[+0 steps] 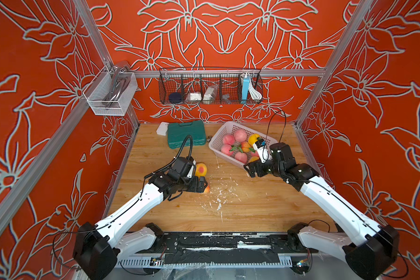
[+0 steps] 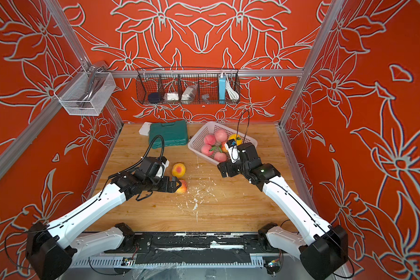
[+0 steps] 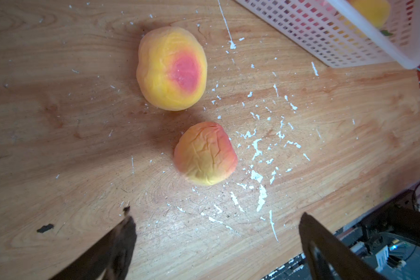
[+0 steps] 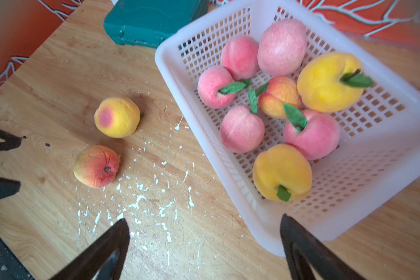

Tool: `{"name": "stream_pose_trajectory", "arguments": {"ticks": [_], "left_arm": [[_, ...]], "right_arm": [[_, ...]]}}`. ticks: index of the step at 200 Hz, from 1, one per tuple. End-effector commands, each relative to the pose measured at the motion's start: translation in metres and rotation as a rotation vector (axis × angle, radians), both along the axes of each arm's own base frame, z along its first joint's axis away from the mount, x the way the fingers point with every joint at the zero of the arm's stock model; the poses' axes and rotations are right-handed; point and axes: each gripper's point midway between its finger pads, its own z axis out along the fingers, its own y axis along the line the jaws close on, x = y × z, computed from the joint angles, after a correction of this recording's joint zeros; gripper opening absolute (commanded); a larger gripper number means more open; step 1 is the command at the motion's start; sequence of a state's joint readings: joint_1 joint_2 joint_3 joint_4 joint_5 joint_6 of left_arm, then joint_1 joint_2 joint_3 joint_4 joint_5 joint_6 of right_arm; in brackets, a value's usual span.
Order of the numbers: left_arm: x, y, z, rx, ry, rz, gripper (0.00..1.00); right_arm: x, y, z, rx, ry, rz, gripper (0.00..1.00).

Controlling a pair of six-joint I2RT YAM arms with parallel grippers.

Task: Put the peaches into the basket
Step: Pick up the peach from the center of the board.

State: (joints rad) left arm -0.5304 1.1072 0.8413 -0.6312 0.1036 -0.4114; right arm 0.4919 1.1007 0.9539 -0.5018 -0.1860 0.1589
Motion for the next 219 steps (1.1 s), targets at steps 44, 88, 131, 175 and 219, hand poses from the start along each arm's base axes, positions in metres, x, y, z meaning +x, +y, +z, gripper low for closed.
{"name": "stream_pose_trajectory", "arguments": {"ticks": [44, 88, 131, 175, 219], "left_arm": [[0.02, -0.01, -0.029, 0.021, 0.06, 0.039, 0.99], [0.029, -0.017, -0.052, 0.035, 0.11, 0.053, 0.99], [0.035, -0.022, -0.072, 0.04, 0.151, 0.058, 0.99], [0.034, -0.025, -0.081, 0.039, 0.164, 0.042, 0.95], [0.034, -0.029, -0.086, 0.026, 0.176, 0.034, 0.9]], "right_arm": [[-0.03, 0.008, -0.035, 0.07, 0.095, 0.024, 0.99], [-0.031, 0.01, -0.036, 0.101, 0.087, 0.022, 0.99], [-0.023, 0.016, -0.045, 0.071, 0.112, 0.039, 0.99], [-0.016, 0.018, -0.047, 0.075, 0.116, 0.024, 0.99], [-0.019, 0.014, -0.054, 0.043, 0.135, 0.017, 0.99]]}}
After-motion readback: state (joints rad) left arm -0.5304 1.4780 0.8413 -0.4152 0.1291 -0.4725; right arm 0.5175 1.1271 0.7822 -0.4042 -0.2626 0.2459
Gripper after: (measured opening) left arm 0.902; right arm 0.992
